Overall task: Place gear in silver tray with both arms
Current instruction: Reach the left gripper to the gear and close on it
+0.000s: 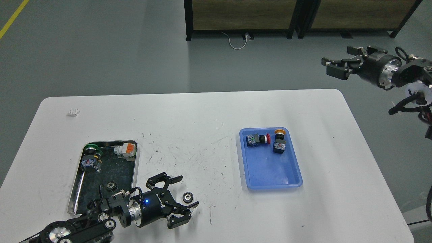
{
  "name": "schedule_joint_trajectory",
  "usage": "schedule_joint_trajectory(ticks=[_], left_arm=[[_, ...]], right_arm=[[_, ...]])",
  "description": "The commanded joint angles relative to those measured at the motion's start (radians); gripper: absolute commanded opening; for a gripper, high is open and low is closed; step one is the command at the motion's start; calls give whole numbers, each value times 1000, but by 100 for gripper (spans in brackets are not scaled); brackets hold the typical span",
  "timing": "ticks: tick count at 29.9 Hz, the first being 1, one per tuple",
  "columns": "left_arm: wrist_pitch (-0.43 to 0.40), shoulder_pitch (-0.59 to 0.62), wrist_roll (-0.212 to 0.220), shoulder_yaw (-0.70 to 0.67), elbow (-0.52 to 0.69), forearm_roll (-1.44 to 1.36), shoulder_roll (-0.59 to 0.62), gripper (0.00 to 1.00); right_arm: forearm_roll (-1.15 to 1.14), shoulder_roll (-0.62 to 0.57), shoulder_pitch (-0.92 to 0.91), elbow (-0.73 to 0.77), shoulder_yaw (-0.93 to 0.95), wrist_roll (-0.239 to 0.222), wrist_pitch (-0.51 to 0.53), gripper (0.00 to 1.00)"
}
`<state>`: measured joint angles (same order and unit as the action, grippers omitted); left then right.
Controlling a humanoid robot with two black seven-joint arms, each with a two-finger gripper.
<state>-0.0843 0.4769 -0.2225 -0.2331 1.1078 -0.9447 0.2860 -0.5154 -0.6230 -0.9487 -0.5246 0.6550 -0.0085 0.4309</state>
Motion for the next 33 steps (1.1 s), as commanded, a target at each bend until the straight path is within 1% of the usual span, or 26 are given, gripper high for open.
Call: schedule_joint_trajectory(ticks=[1, 5, 8, 10, 12, 14, 16, 19, 23, 27, 32, 33], left_arm=[[1, -18, -21, 1, -43, -19, -25, 98], [14, -23, -32, 3, -52, -19, -33, 96], [32, -23, -34, 1, -60, -17, -40, 92], [34, -23, -34, 1, -68, -17, -44, 85], [32, -26, -34, 1, -71, -9, -44, 84], [32, -27, -34, 1, -71, -8, -44, 79], [32, -32, -34, 1, -71, -8, -45, 77], [29, -34, -34, 3, -68, -6, -45, 70], [24, -32, -34, 3, -63, -5, -45, 56], [21, -27, -32, 3, -60, -5, -45, 38], [21, -24, -27, 5, -60, -6, -44, 20], [20, -24, -26, 5, -60, -6, -44, 14]], right_arm=[[0, -1, 7, -2, 2, 1, 0, 99], [0, -1, 8, -2, 0, 1, 0, 99], [0, 2, 8, -2, 2, 1, 0, 99], [0, 2, 8, -2, 2, 1, 2, 99], [0, 0, 8, -2, 2, 1, 2, 99], [0, 0, 8, -3, 0, 1, 2, 99], [0, -1, 10, -3, 2, 1, 2, 99], [0, 0, 13, -5, 2, 1, 2, 99], [0, -1, 16, -8, 2, 1, 2, 99], [0, -3, 16, -8, 2, 1, 2, 99], [0, -3, 16, -9, 2, 1, 2, 99], [0, -3, 16, -9, 2, 1, 2, 99]])
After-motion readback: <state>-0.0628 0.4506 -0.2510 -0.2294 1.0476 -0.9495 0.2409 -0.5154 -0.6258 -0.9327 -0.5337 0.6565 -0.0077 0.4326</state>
